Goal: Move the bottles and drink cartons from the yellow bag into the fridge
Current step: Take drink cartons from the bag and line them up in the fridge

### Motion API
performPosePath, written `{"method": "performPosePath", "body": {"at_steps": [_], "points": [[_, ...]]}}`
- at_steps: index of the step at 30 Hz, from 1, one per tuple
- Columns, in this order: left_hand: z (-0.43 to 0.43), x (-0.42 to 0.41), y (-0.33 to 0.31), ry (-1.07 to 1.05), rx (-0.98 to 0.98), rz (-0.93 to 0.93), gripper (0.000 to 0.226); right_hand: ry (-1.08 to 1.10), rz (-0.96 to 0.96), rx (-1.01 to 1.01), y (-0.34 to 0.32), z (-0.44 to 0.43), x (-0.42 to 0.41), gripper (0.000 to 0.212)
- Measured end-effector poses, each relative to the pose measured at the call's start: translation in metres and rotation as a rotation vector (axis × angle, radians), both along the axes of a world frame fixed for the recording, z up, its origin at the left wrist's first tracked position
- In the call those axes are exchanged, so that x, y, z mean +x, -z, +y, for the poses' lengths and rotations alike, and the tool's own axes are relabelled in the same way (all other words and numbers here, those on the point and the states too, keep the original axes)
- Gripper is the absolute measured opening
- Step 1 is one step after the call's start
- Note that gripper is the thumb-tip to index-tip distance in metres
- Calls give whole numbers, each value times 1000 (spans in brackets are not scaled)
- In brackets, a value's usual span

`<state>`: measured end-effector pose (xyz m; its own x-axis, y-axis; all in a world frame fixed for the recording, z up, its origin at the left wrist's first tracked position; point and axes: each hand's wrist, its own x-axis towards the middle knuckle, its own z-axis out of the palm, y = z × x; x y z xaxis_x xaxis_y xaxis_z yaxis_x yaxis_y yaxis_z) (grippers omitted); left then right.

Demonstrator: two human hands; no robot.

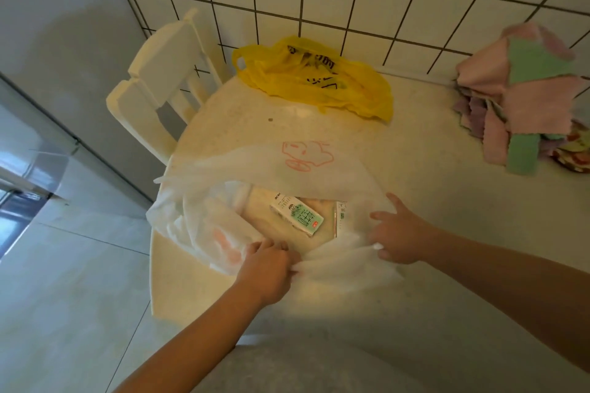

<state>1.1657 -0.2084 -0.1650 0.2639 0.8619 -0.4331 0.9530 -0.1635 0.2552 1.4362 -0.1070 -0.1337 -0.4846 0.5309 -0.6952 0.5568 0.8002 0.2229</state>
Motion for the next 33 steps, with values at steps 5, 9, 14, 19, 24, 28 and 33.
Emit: {"method": "performPosePath", "body": {"at_steps": [5,9,14,19,24,28,33], "points": [[-5,-3,-7,-28,-120,15,22,77,128,-47,8,-15,-5,32],[-9,-2,-8,-36,-156,-13,27,107,112,-66,11,-18,-2,35],[-1,-12,-8,-184,-10,-217,60,304,293,55,9,-21,-7,62],[19,-27,4,-164,122,-173,31,146,713,443,25,-24,-32,32],[31,-37,8,-123,16,-4,33,352,646,357,35,-20,-69,25],[33,-52,7,-76,-26,77,52,339,632,356,39,-15,-101,36],[33,-69,10,-98,-10,115,45,445,522,289,54,-11,-139,46]]}}
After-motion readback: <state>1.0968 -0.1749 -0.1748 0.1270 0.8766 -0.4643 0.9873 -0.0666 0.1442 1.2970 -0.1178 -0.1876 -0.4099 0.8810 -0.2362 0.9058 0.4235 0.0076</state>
